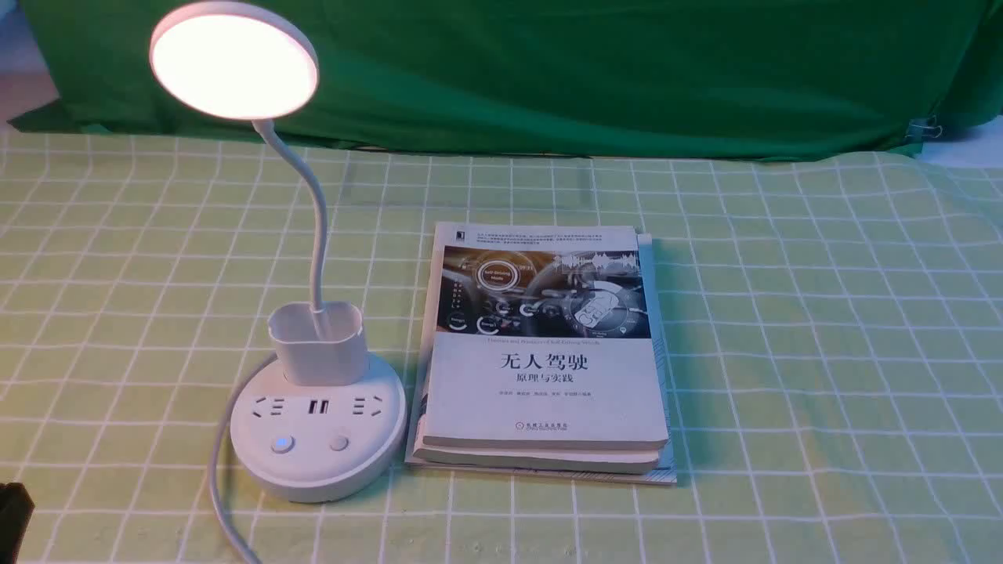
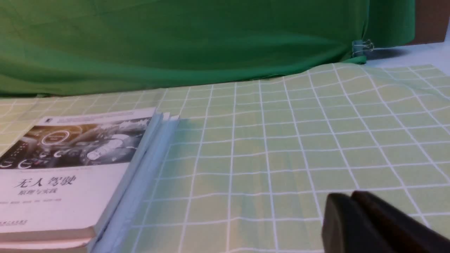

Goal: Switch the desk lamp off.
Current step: Use the left arm to press the button switch on the lamp holder

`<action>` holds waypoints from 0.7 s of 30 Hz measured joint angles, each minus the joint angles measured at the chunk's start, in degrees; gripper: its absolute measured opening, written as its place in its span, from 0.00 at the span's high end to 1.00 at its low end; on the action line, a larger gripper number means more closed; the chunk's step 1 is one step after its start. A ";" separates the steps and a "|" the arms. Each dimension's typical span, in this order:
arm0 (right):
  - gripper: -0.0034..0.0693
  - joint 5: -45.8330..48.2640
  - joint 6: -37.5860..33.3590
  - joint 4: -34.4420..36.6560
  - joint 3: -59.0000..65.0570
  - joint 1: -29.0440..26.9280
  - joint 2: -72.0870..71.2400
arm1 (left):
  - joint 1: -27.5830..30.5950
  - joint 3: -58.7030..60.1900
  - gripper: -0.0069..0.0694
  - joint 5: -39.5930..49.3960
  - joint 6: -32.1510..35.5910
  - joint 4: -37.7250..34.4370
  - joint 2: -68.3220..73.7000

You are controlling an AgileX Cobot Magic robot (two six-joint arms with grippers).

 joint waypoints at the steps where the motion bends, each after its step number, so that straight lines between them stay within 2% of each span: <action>1: 0.91 0.00 0.00 0.00 0.00 0.00 0.00 | 0.00 0.00 0.91 0.00 0.00 0.00 0.00; 13: 0.91 0.00 0.04 0.00 0.00 0.00 0.00 | 0.00 0.00 0.91 -0.48 -0.30 -0.64 0.00; 16: 0.91 0.00 0.04 0.00 0.00 0.00 0.00 | 0.00 0.00 0.91 -4.69 -4.86 -11.12 0.00; 17: 0.91 -0.08 -0.01 0.00 0.00 0.00 0.00 | 0.00 0.00 0.91 -6.96 -7.37 -17.71 0.00; 21: 0.91 -0.07 -0.01 0.00 0.00 0.00 0.00 | 0.00 0.00 0.91 -11.17 -10.37 -28.07 0.00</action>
